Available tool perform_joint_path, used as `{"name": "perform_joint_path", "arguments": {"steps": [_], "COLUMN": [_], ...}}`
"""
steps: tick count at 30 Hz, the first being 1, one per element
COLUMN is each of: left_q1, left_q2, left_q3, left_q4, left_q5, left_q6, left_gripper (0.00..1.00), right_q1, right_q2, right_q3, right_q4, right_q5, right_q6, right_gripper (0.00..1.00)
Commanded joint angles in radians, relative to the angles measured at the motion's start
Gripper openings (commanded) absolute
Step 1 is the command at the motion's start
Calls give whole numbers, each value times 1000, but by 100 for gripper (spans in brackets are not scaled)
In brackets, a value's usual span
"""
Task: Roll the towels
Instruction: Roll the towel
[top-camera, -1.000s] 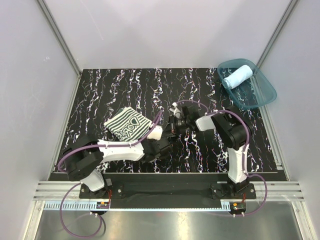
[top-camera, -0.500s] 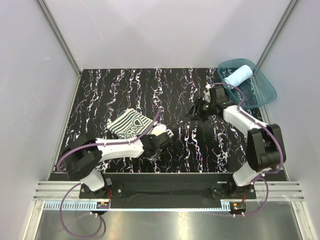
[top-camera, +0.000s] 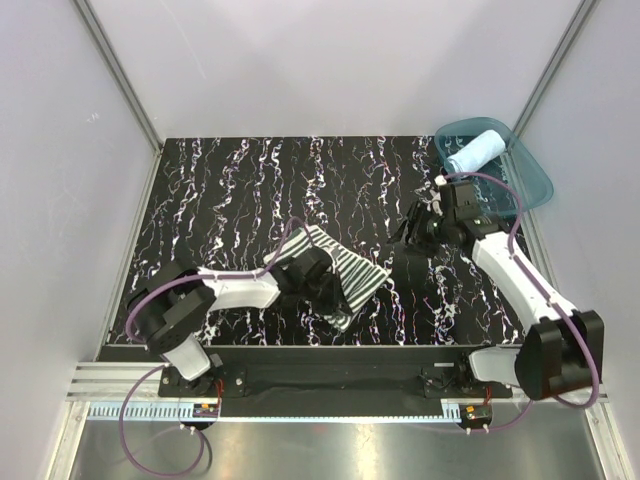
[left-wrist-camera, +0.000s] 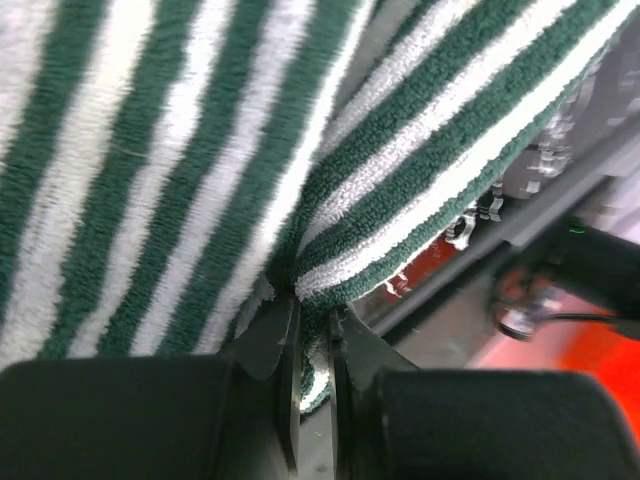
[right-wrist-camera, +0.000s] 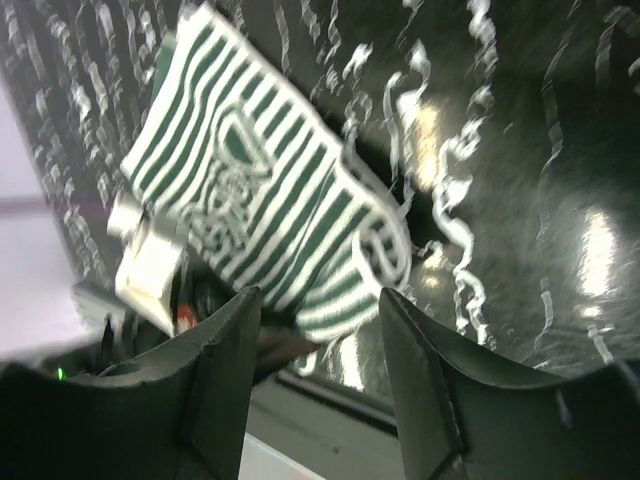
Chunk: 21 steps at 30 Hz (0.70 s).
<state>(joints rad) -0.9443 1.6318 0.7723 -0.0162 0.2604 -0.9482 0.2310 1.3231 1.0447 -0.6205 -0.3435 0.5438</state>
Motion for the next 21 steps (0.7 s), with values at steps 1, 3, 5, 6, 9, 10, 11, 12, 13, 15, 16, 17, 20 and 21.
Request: {"name": "perform_joint_path", "arguments": {"steps": [1, 3, 5, 6, 9, 10, 11, 12, 13, 15, 16, 17, 20, 21], "left_q1": [44, 70, 87, 97, 119, 125, 133, 147, 154, 174, 180, 186, 206, 216], "left_q2": [26, 48, 82, 91, 117, 131, 134, 140, 145, 145, 145, 149, 160, 166], "left_q3": [-56, -53, -47, -41, -8, -7, -8, -5, -4, -7, -7, -7, 1, 2], "left_q4": [133, 140, 145, 127, 85, 90, 96, 94, 90, 85, 84, 82, 68, 65], "left_q5": [206, 270, 315, 318, 339, 352, 364, 385, 390, 411, 421, 428, 456, 468], "left_q6": [-101, -109, -107, -100, -69, -70, -75, -73, -73, -66, -64, -60, -52, -49], "left_gripper": [0, 0, 0, 0, 0, 0, 0, 0, 0, 0, 0, 0, 0, 0], "right_q1": [-2, -2, 5, 13, 91, 118, 151, 192, 205, 211, 211, 211, 211, 212], "right_q2": [-116, -189, -251, -262, -272, -265, -239, -222, -204, -157, -144, -121, -63, -50], "right_q3": [-96, -149, -228, -282, -357, -368, -374, -386, -394, -423, -429, -436, -440, -440], "right_q4": [63, 128, 244, 287, 447, 484, 495, 507, 539, 586, 629, 654, 705, 729], "right_q5": [-168, -231, -311, -339, -391, -361, -341, -328, -313, -315, -315, -307, -313, -315], "right_q6": [34, 68, 117, 134, 192, 194, 196, 196, 202, 217, 217, 217, 208, 205], "right_gripper": [57, 53, 46, 43, 35, 33, 31, 30, 29, 28, 28, 28, 25, 25]}}
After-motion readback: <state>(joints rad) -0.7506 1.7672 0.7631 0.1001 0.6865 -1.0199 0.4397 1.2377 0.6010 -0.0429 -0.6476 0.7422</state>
